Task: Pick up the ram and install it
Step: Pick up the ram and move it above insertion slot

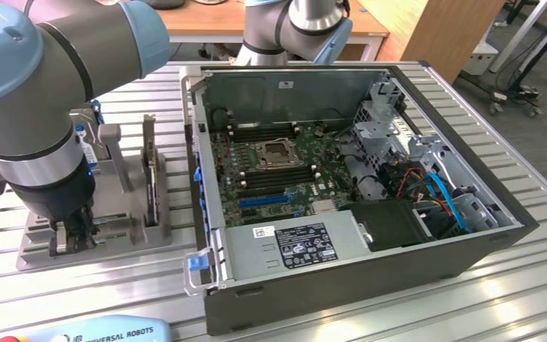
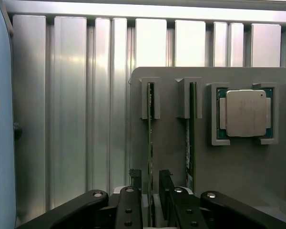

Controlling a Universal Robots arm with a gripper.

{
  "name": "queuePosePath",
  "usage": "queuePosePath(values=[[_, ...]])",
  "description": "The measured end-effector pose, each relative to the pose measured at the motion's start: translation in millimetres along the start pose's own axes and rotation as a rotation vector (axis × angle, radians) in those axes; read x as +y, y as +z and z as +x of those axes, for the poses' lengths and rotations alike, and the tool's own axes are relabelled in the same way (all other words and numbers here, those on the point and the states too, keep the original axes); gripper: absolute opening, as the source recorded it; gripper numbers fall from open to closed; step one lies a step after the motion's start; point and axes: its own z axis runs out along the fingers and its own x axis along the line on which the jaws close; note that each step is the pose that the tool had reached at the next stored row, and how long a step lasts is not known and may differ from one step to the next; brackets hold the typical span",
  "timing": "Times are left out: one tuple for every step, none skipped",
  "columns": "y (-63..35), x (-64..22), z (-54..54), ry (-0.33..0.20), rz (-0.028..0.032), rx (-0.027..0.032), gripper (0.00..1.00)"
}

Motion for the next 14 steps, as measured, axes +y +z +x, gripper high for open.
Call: queuePosePath(values=[[0.0,0.0,0.0,0.0,-0.0001,0.0,0.29],[0.0,0.0,0.0,0.0,-0.0002,0.0001,0.29],[0.2,0.0,0.0,0.0,-0.0001,0.0,0.29],[0.4,0.0,0.0,0.0,-0.0001,0.0,0.29],[0.5,0.0,0.0,0.0,-0.0001,0.0,0.29],[0.8,-0.1,0.0,0.0,0.0,-0.0001,0.29],[1.0,-0.2,-0.1,0.0,0.0001,-0.0001,0.29],[1.0,-0.1,-0.1,-0.001,0.0,0.0,0.29],[1.0,-0.1,-0.1,-0.001,-0.0001,0.0,0.29],[1.0,-0.1,-0.1,-0.002,-0.0002,0.0001,0.29],[1.1,-0.1,-0.1,-0.003,-0.0001,0.0,0.29],[1.3,-0.2,-0.2,-0.003,0.0,-0.0001,0.29],[1.4,-0.5,-0.3,-0.003,0.0002,-0.0002,0.29],[1.4,-1.2,-0.2,-0.004,0.0,0.0,0.29]])
